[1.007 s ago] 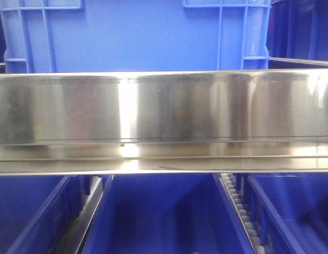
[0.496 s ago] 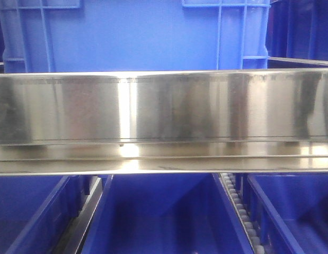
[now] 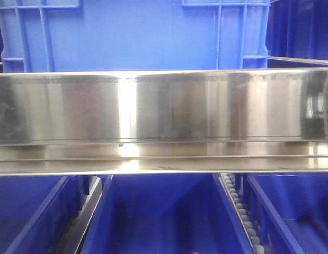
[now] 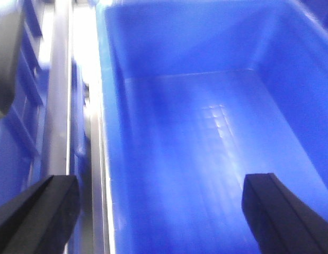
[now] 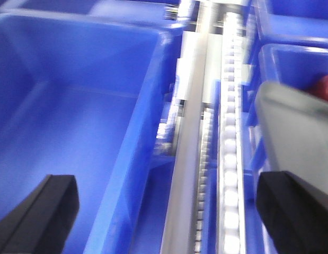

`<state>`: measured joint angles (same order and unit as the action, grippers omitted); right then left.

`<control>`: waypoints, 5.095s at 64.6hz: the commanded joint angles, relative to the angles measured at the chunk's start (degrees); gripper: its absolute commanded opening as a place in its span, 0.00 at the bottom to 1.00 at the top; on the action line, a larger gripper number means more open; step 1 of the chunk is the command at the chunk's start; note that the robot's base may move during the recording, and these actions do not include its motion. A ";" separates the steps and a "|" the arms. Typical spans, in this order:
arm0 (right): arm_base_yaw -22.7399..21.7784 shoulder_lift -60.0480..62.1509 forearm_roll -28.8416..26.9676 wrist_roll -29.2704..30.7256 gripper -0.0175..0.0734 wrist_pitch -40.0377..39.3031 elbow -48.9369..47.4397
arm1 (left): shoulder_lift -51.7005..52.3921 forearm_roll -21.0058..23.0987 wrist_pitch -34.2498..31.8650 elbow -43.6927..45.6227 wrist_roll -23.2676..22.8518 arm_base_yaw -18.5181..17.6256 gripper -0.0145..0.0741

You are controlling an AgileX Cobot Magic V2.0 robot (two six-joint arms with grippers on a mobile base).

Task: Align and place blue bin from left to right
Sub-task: 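Grasp the blue bin's side walls with left and right grippers, then lift the blue bin and pull it off the shelf toward the robot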

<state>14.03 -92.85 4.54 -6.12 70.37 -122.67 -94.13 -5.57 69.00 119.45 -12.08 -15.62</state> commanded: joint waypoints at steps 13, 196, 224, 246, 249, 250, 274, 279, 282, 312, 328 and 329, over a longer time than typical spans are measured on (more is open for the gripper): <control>4.15 -8.92 5.18 -5.33 0.82 -0.41 -3.47 | -6.04 -0.25 0.96 0.67 2.46 1.03 0.75; -0.20 -11.33 -3.23 -3.63 0.03 -0.41 -8.61 | -1.55 -0.82 0.96 0.79 2.43 0.35 0.04; -0.20 -9.32 -3.22 -3.36 0.03 -0.41 -8.61 | 1.03 5.57 0.96 0.81 1.07 0.20 0.04; -0.20 -9.32 -3.22 -3.36 0.03 -0.41 -8.61 | 1.03 3.70 0.96 0.81 1.07 -1.73 0.04; -0.20 -9.32 -3.22 -3.36 0.03 -0.41 -8.61 | 1.03 3.70 0.96 0.81 1.07 -1.73 0.04; -0.20 -9.32 -3.22 -3.36 0.03 -0.41 -8.61 | 1.03 3.70 0.96 0.81 1.07 -1.73 0.04; -0.20 -9.32 -3.22 -3.36 0.03 -0.41 -8.61 | 1.03 3.70 -0.02 0.81 1.07 -1.73 0.04; -0.20 -9.32 -3.22 -3.36 0.03 -0.41 -8.61 | 1.03 3.70 -0.02 0.81 1.07 -1.73 0.04; -0.20 -9.32 -3.22 -3.36 0.03 -0.41 -8.61 | 1.03 3.70 -0.02 0.81 1.07 -1.73 0.04; -0.20 -9.32 -3.22 -3.36 0.03 -0.41 -8.61 | 1.03 3.70 -0.02 0.81 1.07 -1.73 0.04; -0.20 -9.32 -3.22 -3.36 0.03 -0.41 -8.61 | 1.03 3.70 -0.02 0.81 1.07 -1.73 0.04; -0.20 -9.32 -3.22 -3.36 0.03 -0.41 -8.61 | 1.03 3.70 -0.02 0.81 1.07 -1.73 0.04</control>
<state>14.57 -103.43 -1.90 -10.99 74.53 -130.28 -95.51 -4.10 73.37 119.24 -13.87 -16.58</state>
